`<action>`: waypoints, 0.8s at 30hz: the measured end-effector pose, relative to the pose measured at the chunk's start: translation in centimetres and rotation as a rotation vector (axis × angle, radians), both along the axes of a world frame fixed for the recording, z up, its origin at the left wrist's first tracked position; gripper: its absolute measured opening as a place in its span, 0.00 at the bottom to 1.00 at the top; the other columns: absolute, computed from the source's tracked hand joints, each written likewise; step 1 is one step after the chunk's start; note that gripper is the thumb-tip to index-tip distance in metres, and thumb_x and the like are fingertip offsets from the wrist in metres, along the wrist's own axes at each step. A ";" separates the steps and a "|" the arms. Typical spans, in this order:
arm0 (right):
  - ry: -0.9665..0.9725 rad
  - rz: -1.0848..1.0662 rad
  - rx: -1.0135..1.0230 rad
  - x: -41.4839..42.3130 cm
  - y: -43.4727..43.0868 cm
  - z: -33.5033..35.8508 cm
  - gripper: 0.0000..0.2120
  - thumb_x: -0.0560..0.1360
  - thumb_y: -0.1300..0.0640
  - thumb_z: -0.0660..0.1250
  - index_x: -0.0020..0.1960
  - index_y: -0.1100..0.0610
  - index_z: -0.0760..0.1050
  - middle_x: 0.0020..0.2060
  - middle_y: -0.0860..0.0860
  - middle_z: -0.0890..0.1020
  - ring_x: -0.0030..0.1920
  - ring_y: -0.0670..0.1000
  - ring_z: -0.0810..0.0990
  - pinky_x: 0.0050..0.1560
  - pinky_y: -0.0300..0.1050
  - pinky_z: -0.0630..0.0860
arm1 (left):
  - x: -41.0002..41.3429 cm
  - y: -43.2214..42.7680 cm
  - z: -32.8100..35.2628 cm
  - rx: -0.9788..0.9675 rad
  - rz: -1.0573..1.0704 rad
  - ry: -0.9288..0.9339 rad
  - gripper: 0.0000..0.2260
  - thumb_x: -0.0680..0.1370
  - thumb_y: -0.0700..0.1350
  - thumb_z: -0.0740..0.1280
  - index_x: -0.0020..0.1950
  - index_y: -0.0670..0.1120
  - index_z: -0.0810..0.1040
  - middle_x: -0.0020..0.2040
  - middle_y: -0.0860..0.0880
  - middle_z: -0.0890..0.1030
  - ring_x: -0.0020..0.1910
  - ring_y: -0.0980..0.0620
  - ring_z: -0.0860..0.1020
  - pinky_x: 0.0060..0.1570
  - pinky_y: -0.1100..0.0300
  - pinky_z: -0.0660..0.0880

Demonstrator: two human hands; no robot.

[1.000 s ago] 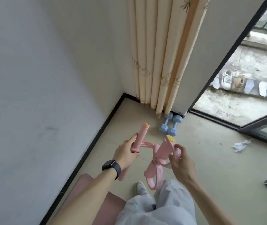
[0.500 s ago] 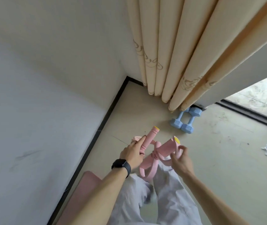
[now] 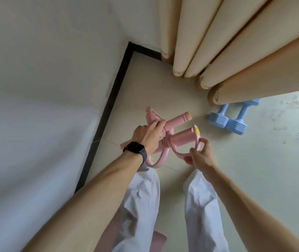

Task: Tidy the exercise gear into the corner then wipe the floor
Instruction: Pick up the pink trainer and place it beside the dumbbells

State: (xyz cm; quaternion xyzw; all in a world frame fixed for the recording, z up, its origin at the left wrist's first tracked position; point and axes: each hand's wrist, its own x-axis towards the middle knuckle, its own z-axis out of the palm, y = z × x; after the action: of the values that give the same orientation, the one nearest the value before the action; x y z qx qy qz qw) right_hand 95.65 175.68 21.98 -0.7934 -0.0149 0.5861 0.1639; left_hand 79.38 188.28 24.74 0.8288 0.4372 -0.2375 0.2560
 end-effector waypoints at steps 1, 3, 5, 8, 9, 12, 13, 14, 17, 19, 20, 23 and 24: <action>0.005 -0.051 0.024 -0.3 0.5 -2.1 0.21 0.77 0.66 0.59 0.64 0.46 0.62 0.44 0.62 0.82 0.36 0.57 0.86 0.45 0.55 0.84 | -0.1 0.4 -2.3 0.056 -0.041 -0.013 0.26 0.77 0.41 0.65 0.74 0.51 0.64 0.64 0.50 0.75 0.45 0.41 0.82 0.37 0.54 0.70; 0.039 -0.145 0.087 -0.6 1.1 -6.2 0.21 0.78 0.69 0.59 0.66 0.50 0.61 0.41 0.59 0.82 0.37 0.56 0.85 0.47 0.53 0.84 | 0.0 0.7 -6.4 0.174 -0.116 -0.054 0.26 0.75 0.45 0.69 0.72 0.50 0.69 0.57 0.50 0.80 0.37 0.42 0.82 0.35 0.54 0.69; 0.059 -0.213 0.134 -0.7 1.3 -9.8 0.20 0.80 0.69 0.60 0.65 0.51 0.61 0.39 0.56 0.81 0.38 0.57 0.84 0.47 0.51 0.84 | 0.0 0.4 -10.6 0.312 -0.199 -0.136 0.25 0.71 0.45 0.72 0.69 0.50 0.74 0.51 0.51 0.81 0.31 0.44 0.79 0.34 0.55 0.67; 0.073 -0.309 0.159 -0.5 0.9 -16.3 0.19 0.81 0.67 0.62 0.63 0.49 0.62 0.43 0.58 0.81 0.41 0.58 0.85 0.46 0.49 0.83 | -0.2 -1.0 -17.9 0.467 -0.307 -0.235 0.25 0.73 0.38 0.63 0.69 0.51 0.74 0.58 0.52 0.80 0.37 0.44 0.77 0.40 0.52 0.71; 0.087 -0.321 0.149 -0.5 0.4 -18.3 0.19 0.81 0.67 0.62 0.63 0.49 0.62 0.45 0.60 0.81 0.42 0.59 0.85 0.46 0.49 0.83 | -0.2 -1.1 -19.8 0.493 -0.325 -0.272 0.24 0.74 0.37 0.59 0.69 0.51 0.75 0.59 0.52 0.80 0.38 0.43 0.76 0.41 0.52 0.72; 0.118 -0.347 0.115 -0.7 -1.6 -24.8 0.22 0.80 0.67 0.63 0.68 0.49 0.63 0.55 0.60 0.79 0.48 0.60 0.84 0.51 0.48 0.82 | -0.5 -2.9 -27.0 0.447 -0.350 -0.262 0.25 0.75 0.36 0.53 0.68 0.51 0.76 0.59 0.52 0.80 0.40 0.43 0.76 0.39 0.51 0.74; 0.128 -0.372 0.083 -0.7 -2.6 -26.6 0.25 0.79 0.67 0.64 0.71 0.48 0.64 0.59 0.56 0.77 0.52 0.60 0.84 0.54 0.48 0.81 | -0.7 -3.8 -29.0 0.410 -0.356 -0.250 0.26 0.74 0.36 0.52 0.68 0.50 0.75 0.60 0.52 0.79 0.41 0.43 0.75 0.38 0.52 0.74; 0.137 -0.386 0.047 -0.7 -3.3 -27.6 0.27 0.79 0.66 0.65 0.73 0.48 0.65 0.60 0.52 0.77 0.56 0.61 0.82 0.58 0.49 0.79 | -0.8 -4.5 -30.4 0.386 -0.361 -0.241 0.27 0.74 0.35 0.51 0.69 0.50 0.74 0.62 0.53 0.78 0.43 0.43 0.75 0.37 0.52 0.74; 0.142 -0.372 -0.011 -0.8 -5.2 -29.0 0.27 0.79 0.57 0.64 0.76 0.48 0.63 0.61 0.50 0.79 0.64 0.58 0.77 0.66 0.53 0.71 | -1.5 -6.7 -32.5 0.297 -0.327 -0.199 0.30 0.74 0.35 0.56 0.77 0.50 0.65 0.74 0.55 0.68 0.50 0.42 0.71 0.44 0.49 0.72; 0.106 -0.341 0.009 -0.8 -5.4 -28.5 0.34 0.77 0.41 0.66 0.78 0.49 0.58 0.71 0.50 0.72 0.66 0.55 0.74 0.68 0.53 0.68 | -1.6 -7.1 -32.2 0.235 -0.283 -0.210 0.32 0.73 0.36 0.58 0.78 0.49 0.62 0.78 0.55 0.62 0.51 0.41 0.71 0.47 0.49 0.73; 0.068 -0.306 0.005 -0.9 -5.1 -28.1 0.42 0.72 0.31 0.65 0.79 0.48 0.57 0.73 0.50 0.69 0.68 0.54 0.74 0.69 0.53 0.67 | -1.6 -7.1 -31.7 0.201 -0.263 -0.231 0.32 0.72 0.35 0.58 0.77 0.48 0.63 0.79 0.54 0.61 0.51 0.41 0.71 0.49 0.49 0.74; -0.050 -0.263 -0.048 -1.0 -3.0 -27.2 0.57 0.57 0.16 0.61 0.78 0.46 0.57 0.74 0.51 0.69 0.69 0.54 0.73 0.70 0.58 0.68 | -2.3 -6.4 -29.7 0.160 -0.194 -0.342 0.27 0.70 0.35 0.63 0.69 0.48 0.74 0.76 0.51 0.66 0.58 0.37 0.73 0.59 0.45 0.71; -0.082 -0.282 -0.068 -0.9 -2.1 -27.1 0.58 0.56 0.15 0.60 0.78 0.46 0.57 0.73 0.52 0.70 0.68 0.54 0.74 0.70 0.59 0.69 | -2.8 -6.2 -29.5 0.171 -0.142 -0.381 0.24 0.70 0.35 0.65 0.65 0.46 0.76 0.75 0.48 0.69 0.61 0.37 0.73 0.62 0.44 0.69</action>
State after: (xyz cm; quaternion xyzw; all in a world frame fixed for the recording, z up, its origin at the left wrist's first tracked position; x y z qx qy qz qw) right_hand 94.78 173.54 -5.14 -0.8161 0.1097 0.5243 0.2171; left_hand 76.60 182.09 -4.79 0.9062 0.3397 -0.0560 0.2456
